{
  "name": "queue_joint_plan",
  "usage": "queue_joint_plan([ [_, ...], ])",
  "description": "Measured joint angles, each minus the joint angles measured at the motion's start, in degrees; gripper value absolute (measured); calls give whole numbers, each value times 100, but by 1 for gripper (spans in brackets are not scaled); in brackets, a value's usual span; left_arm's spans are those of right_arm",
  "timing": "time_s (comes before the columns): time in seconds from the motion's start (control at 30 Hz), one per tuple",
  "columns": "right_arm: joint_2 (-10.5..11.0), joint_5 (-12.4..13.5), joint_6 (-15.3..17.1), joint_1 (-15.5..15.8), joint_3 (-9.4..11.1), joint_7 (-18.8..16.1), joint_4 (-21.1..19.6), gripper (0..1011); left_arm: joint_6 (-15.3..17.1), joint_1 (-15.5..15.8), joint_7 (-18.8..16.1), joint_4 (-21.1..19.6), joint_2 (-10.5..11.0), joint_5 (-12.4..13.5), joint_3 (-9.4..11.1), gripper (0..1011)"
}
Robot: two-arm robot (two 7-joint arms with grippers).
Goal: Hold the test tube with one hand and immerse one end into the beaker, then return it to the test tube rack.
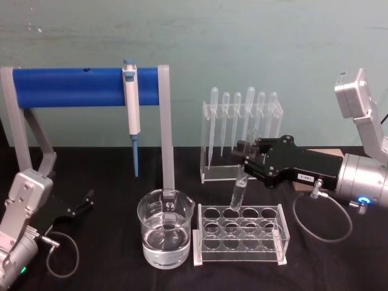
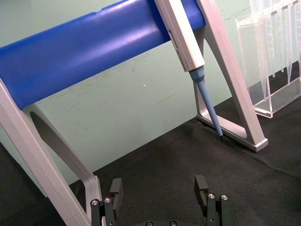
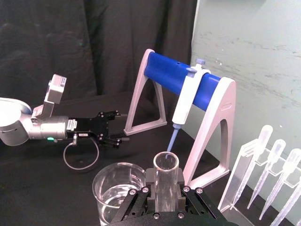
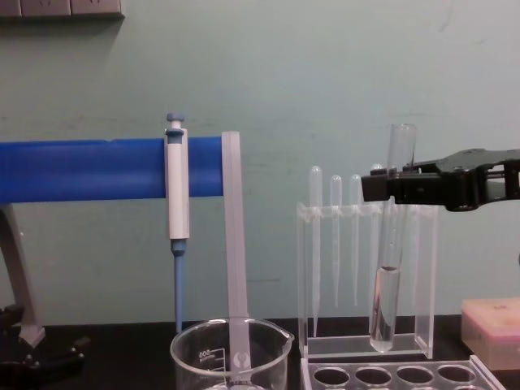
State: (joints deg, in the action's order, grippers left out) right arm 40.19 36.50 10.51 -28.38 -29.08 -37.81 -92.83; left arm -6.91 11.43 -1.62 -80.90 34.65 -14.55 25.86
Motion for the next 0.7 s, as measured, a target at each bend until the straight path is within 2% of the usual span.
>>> queue_joint_plan([
  [0.7,1,18,-14,10,-9,15,5,225,0,0,0,0,0,0,0,1000],
])
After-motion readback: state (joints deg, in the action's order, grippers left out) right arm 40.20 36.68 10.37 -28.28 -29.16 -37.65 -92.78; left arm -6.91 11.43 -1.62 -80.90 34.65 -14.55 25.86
